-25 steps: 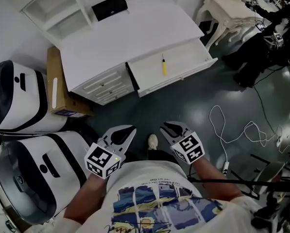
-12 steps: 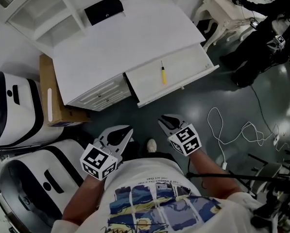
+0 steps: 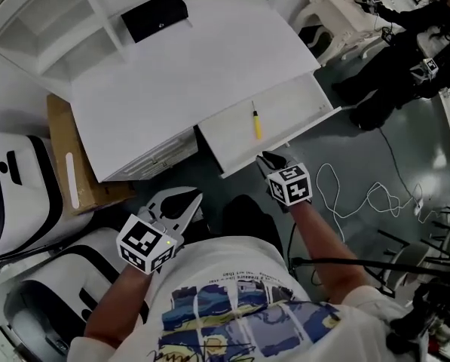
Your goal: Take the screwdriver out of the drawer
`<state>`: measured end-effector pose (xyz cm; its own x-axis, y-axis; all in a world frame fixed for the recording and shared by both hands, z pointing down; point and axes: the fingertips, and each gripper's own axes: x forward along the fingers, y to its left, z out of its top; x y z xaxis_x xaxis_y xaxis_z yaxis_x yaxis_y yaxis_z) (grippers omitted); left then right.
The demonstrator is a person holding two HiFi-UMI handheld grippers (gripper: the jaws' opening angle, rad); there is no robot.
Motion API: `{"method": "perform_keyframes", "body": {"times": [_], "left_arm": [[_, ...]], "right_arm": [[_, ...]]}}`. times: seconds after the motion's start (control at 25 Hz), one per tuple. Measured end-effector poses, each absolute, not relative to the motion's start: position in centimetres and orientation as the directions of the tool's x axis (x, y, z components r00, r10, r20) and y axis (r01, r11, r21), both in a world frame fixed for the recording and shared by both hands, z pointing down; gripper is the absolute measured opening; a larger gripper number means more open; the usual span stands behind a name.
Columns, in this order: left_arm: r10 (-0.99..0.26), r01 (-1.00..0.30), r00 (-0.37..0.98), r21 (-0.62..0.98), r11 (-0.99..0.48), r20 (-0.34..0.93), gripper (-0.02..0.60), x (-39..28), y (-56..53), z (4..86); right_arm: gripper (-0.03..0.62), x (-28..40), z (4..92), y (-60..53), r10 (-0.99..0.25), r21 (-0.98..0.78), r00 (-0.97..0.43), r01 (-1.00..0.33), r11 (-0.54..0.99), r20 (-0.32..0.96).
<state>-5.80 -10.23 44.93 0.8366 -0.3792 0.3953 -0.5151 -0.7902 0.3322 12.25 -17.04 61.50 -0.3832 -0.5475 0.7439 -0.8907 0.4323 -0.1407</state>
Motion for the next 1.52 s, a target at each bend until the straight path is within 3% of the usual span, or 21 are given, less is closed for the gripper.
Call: {"method": "perform_keyframes", "body": {"times": [0.48,1.0,1.2,1.52], "left_arm": [[-0.528,-0.676,0.727,0.324,-0.662,0.439,0.014,-3.8,-16.8,44.3],[-0.597,-0.780,0.619,0.308,-0.545,0.510,0.014,-2.4,-18.5,45.0],[-0.604,-0.794,0.602,0.309,-0.524,0.523,0.014,-2.1,-18.3,45.2],[-0.629,-0.823,0.565,0.307,-0.478,0.534,0.014,-2.4,-18.3,45.4]], "right_arm": [[0.157,18.2,72.0,-29.9,-0.400,-0.137,-0.286,-0.923,0.360,0.871],[0.182,18.7,79.6,-31.5,-0.153,-0.166,-0.231,-0.922,0.350,0.961],[0.165,18.6,81.0,-31.1,-0.071,-0.191,-0.225,-0.928,0.321,0.972],[0.121,18.6,82.1,-31.3,-0.055,-0.172,-0.201,-0.928,0.331,0.978]]}}
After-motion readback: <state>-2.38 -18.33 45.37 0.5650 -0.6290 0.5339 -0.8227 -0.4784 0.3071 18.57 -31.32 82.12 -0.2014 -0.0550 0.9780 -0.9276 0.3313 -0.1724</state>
